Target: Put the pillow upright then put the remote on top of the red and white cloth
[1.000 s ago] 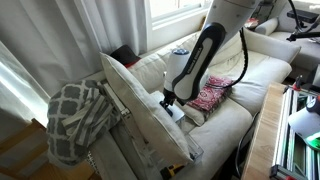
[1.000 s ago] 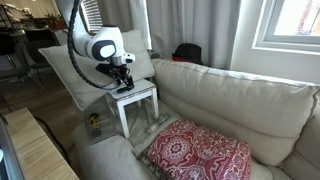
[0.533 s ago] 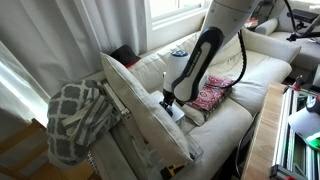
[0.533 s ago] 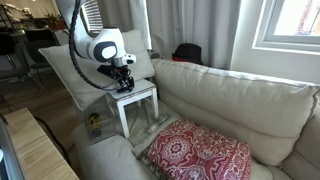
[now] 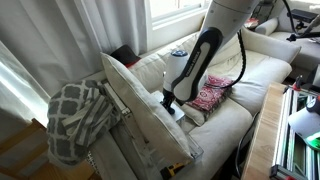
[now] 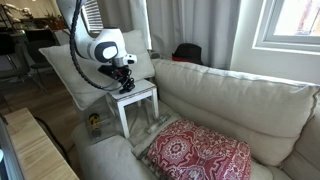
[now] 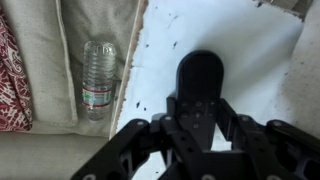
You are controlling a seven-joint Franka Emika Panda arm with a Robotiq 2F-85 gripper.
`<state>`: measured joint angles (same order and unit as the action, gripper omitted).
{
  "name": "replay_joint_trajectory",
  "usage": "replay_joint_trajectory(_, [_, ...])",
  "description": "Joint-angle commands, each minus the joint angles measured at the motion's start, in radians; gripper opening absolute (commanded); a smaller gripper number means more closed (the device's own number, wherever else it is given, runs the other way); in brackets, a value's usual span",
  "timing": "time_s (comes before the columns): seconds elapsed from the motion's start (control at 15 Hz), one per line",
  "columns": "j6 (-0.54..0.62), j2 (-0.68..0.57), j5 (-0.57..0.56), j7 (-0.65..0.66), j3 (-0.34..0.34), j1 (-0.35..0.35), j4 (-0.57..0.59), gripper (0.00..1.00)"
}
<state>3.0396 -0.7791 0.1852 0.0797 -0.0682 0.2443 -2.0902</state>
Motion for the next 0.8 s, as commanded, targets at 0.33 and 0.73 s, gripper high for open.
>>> replay_joint_trajectory(0.33, [0.016, 0.121, -0.023, 0.038, 0.033, -0.056, -0.098, 0.18])
replay_joint_trajectory(0.73, [0.016, 0.154, -0.05, -0.032, 0.054, -0.167, -0.162, 0.18])
